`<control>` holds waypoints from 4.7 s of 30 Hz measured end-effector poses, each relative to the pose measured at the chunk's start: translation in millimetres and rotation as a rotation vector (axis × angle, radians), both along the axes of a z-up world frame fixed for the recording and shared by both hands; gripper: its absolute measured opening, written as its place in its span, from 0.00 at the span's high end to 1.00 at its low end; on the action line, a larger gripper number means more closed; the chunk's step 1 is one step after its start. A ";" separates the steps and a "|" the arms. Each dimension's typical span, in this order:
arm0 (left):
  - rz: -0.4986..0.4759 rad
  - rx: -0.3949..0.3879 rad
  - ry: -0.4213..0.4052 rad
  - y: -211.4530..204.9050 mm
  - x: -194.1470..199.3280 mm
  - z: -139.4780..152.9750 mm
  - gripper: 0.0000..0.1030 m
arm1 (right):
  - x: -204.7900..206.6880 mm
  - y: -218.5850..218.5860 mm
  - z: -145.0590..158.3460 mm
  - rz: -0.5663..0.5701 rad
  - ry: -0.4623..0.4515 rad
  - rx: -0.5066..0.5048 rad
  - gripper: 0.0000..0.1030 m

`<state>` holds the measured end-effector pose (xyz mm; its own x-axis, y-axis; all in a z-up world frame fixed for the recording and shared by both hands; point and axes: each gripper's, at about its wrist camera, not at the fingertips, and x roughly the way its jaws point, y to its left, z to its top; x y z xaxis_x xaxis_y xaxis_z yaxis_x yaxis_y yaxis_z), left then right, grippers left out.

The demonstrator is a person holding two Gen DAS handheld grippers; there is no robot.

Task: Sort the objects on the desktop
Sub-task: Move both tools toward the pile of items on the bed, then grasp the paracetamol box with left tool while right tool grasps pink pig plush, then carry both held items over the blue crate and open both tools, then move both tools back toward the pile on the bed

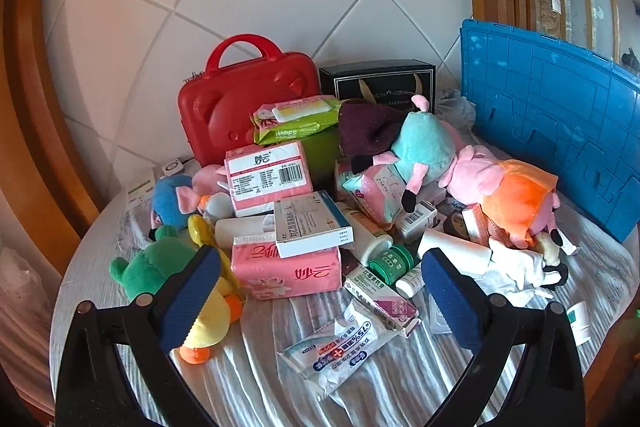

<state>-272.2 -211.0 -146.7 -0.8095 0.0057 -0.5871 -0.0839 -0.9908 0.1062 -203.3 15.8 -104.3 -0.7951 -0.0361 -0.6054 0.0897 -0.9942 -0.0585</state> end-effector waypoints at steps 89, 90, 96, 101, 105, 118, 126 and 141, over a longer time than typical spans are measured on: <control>-0.769 0.123 0.326 348.8 -89.2 200.8 0.32 | -74.9 291.5 181.1 -0.370 0.233 -0.142 0.25; -0.774 0.120 0.331 362.6 -92.7 203.8 0.32 | -79.9 303.5 182.3 -0.377 0.229 -0.149 0.25; -0.759 0.075 0.335 437.5 -118.8 221.3 0.28 | -101.9 365.0 178.6 -0.434 0.187 -0.179 0.15; -0.640 0.013 0.358 457.6 -134.1 225.5 0.15 | -96.5 402.5 182.3 -0.454 0.227 -0.259 0.06; -0.603 0.022 0.356 449.5 -129.2 221.8 0.14 | -90.1 419.5 179.4 -0.443 0.234 -0.299 0.01; -0.432 -0.036 0.345 396.3 -98.6 180.2 0.14 | -88.3 365.0 145.8 -0.320 0.212 -0.174 0.01; -0.316 -0.047 0.341 344.8 -85.0 164.9 0.14 | -79.6 322.3 134.5 -0.246 0.223 -0.138 0.01; -0.098 -0.103 0.222 121.2 -27.4 104.3 0.14 | -75.3 161.5 116.6 -0.071 0.182 -0.253 0.00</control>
